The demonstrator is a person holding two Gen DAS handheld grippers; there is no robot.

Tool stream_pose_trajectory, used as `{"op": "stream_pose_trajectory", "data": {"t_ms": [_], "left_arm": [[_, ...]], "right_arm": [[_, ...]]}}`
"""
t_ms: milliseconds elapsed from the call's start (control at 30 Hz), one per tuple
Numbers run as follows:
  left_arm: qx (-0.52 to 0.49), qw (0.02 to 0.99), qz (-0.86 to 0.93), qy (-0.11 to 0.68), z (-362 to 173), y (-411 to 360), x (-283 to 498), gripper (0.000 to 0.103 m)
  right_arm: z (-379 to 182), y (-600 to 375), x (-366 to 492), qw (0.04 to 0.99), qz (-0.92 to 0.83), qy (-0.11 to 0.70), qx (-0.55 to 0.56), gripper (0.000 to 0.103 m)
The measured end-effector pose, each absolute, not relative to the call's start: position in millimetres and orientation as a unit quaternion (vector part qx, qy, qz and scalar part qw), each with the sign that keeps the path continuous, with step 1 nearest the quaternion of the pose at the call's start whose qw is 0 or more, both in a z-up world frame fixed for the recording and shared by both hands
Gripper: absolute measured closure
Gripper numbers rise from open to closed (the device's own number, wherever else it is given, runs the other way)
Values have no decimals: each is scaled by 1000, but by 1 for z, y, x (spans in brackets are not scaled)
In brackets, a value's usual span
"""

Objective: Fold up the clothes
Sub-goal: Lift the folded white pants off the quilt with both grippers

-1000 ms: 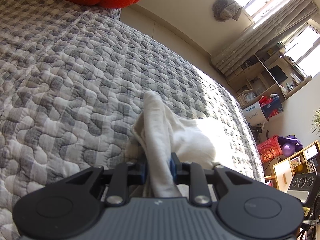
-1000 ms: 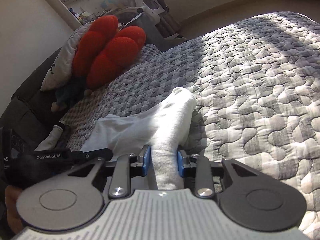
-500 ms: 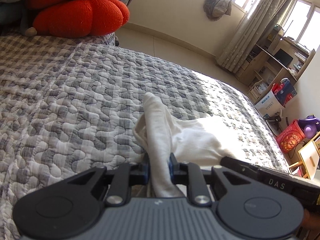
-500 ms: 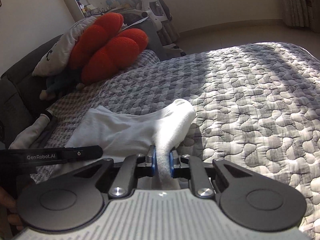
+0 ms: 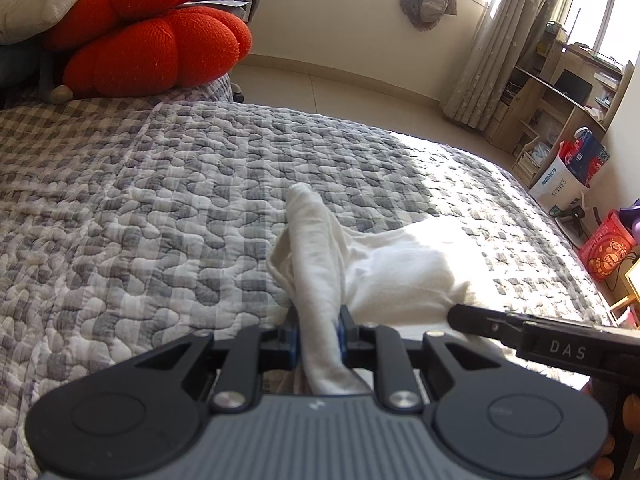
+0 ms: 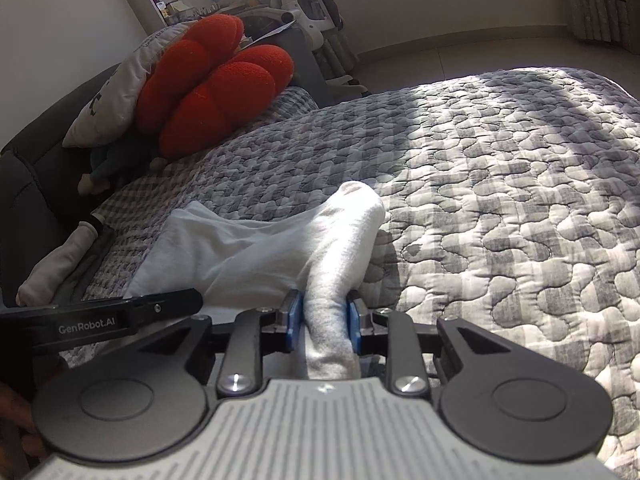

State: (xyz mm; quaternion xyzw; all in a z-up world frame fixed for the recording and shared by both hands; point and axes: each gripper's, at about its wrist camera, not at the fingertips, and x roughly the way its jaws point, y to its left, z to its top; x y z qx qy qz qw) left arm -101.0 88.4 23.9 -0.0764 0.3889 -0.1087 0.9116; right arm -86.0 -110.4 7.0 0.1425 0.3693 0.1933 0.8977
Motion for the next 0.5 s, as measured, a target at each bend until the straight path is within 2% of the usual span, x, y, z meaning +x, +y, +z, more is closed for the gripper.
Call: {"op": "stream_pose_trajectory", "data": {"t_ms": [133,500], "left_arm": [[-60,915,-99,388,22,83,-101,85],[-38,919,-93,382,21,77,-101,85]], "right_arm": [[7,-104,-90,904,195,360,119,73],[4,-108,-92,906,197,351,132,72]]}}
